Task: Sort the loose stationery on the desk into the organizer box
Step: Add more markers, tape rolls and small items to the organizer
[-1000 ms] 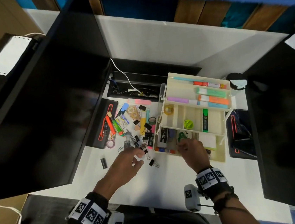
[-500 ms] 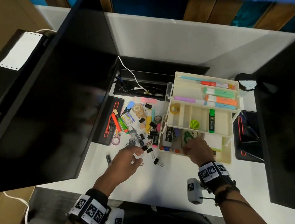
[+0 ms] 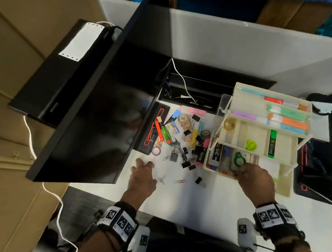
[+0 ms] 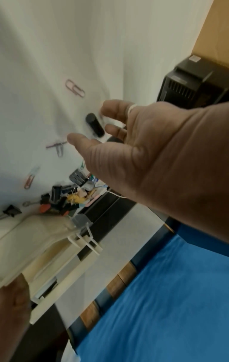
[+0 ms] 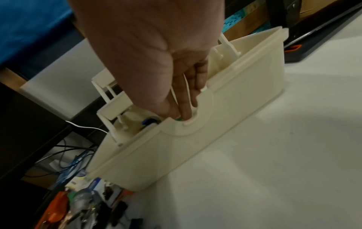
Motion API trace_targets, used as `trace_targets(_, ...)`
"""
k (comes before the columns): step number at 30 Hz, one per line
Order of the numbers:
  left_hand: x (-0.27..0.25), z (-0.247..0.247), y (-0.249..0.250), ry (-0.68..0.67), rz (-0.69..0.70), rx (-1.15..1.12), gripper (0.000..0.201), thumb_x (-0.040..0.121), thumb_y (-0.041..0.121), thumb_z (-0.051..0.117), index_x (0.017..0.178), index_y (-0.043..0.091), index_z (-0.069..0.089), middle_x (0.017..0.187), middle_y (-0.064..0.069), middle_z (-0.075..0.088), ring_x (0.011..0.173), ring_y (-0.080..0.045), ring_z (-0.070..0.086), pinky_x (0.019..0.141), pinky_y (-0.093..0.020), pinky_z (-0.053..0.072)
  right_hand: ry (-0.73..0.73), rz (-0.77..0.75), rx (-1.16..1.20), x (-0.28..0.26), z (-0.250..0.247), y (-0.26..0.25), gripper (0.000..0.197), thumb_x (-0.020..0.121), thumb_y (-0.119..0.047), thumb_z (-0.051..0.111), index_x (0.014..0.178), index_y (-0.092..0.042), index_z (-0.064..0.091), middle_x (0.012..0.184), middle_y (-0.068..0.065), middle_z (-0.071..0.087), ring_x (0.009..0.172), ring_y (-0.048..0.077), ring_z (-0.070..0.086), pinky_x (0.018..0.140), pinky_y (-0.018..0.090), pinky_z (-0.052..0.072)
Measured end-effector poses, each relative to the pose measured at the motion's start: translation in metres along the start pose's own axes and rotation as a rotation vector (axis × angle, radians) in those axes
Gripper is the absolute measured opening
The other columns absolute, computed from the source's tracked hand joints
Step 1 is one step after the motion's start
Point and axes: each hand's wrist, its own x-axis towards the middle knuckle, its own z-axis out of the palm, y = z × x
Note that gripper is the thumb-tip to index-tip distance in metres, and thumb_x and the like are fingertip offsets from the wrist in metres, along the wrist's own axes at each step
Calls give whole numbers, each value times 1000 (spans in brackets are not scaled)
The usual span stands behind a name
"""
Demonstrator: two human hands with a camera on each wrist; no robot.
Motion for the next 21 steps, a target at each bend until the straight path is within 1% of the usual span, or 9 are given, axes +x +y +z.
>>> trace_targets(2, 4, 5, -5, 4, 19, -38, 53, 88, 21, 78, 136, 23, 55, 131, -6, 37, 111, -29, 56, 98, -35, 54, 110, -70, 79, -10, -9, -13, 11, 86, -12, 71, 82, -20, 77, 79, 13, 75, 75, 38, 70, 70, 38, 55)
trace_targets(4, 7, 6, -10, 37, 45, -89, 42, 87, 13, 76, 126, 20, 60, 123, -6, 40, 98, -27, 61, 95, -39, 56, 171, -191, 204, -21, -17, -33, 13, 87, -6, 71, 86, -19, 77, 83, 9, 76, 75, 32, 70, 68, 30, 51)
trace_targets(7, 13, 7, -16, 83, 113, -157, 33, 85, 2, 69, 113, 19, 65, 113, -4, 46, 82, -25, 62, 84, -33, 57, 138, -451, 341, -33, -16, -77, 16, 88, -1, 71, 89, -16, 75, 83, -3, 72, 70, 15, 66, 63, 19, 47)
trace_targets(9, 15, 7, -19, 102, 163, -199, 25, 83, 2, 67, 102, 19, 66, 106, -1, 51, 83, -22, 62, 78, -27, 54, 62, -574, 374, -32, -2, -108, 14, 91, -4, 69, 93, -17, 73, 85, -5, 70, 70, 11, 64, 64, 22, 52)
trace_targets(11, 16, 7, -20, 108, 166, -281, 18, 79, 4, 68, 87, 20, 64, 104, 2, 62, 84, -19, 65, 77, -28, 57, -47, -572, 344, -23, 18, -133, 14, 93, -13, 69, 107, -16, 68, 95, 1, 69, 78, 16, 66, 70, 33, 58)
trace_targets(12, 16, 6, -20, 109, 149, -329, 16, 78, 5, 69, 80, 20, 63, 102, 4, 68, 84, -18, 68, 75, -25, 57, -97, -553, 305, -16, 30, -143, 24, 93, -17, 70, 117, -15, 65, 105, 5, 67, 87, 21, 67, 78, 37, 59)
trace_targets(15, 12, -3, -18, 114, 76, -453, 20, 79, 7, 70, 70, 23, 61, 80, 8, 68, 72, -11, 66, 61, -7, 43, -227, -451, 219, 1, 62, -166, 52, 95, -21, 69, 143, -14, 51, 136, 16, 48, 110, 32, 63, 96, 41, 54)
trace_targets(17, 8, -9, -17, 135, 45, -522, 16, 79, 9, 71, 69, 18, 62, 69, 9, 65, 65, -7, 61, 56, -7, 39, -233, -422, 183, 10, 81, -173, 56, 95, -22, 68, 147, -15, 47, 140, 18, 44, 110, 37, 64, 94, 44, 57)
trace_targets(21, 1, -15, -20, 172, 43, -613, 9, 80, 11, 72, 76, 17, 66, 71, 10, 67, 67, -6, 62, 59, -11, 43, -196, -395, 168, 21, 102, -173, 55, 93, -25, 70, 144, -17, 50, 132, 15, 49, 103, 32, 67, 87, 45, 61)
